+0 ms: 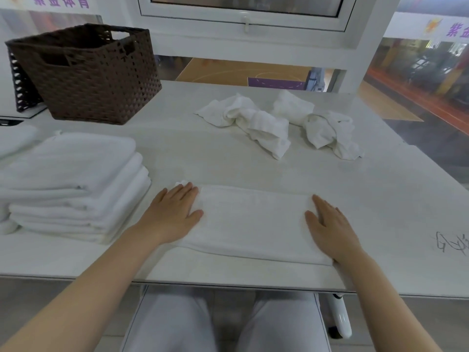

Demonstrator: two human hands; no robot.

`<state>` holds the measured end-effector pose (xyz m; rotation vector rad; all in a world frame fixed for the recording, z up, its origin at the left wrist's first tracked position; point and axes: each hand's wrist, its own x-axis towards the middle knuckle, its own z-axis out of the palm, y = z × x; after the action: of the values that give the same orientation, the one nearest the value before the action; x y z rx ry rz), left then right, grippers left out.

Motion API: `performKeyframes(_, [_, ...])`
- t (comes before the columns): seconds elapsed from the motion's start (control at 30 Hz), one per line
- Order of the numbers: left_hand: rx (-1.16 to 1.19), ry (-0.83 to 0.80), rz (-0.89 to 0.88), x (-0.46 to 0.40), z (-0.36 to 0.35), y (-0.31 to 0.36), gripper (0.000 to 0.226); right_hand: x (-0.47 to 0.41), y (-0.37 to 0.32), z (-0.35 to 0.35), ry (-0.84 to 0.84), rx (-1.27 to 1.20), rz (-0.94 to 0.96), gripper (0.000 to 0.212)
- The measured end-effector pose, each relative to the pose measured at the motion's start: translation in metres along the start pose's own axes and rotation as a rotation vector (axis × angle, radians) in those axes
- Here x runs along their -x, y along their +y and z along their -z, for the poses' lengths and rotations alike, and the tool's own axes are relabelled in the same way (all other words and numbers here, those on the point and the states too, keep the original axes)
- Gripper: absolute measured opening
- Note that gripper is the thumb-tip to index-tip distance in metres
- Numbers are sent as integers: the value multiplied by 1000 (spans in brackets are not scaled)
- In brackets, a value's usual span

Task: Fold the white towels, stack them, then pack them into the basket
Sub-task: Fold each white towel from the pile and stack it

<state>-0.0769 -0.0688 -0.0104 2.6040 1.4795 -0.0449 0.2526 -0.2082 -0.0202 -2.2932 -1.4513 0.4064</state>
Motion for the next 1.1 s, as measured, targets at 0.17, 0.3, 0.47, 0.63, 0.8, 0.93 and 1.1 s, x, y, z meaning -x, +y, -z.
performKeyframes(0.17, [155,210,-157,11,10,51,25,7,13,2,378,-461,-101,32])
performKeyframes(0.3, [284,92,-335,18,1,112,43,-8,16,2,238,-190,-61,15])
performKeyframes(0.47, [223,133,-647,21,-27,179,44,-23,10,17,37,-150,-122,51])
performKeyframes(0.63, [-105,310,-727,22,-43,223,30,-37,-3,35,-167,-22,-135,59])
performKeyframes(0.8, [-282,235,-593,25,-44,239,33,-49,-4,40,-239,-31,-145,56])
performKeyframes(0.93, [-178,287,-578,13,-28,245,37,-47,-11,50,-288,-176,-170,43])
performKeyframes(1.1, [530,266,-493,7,-6,218,27,-53,-36,78,-230,-233,-153,29])
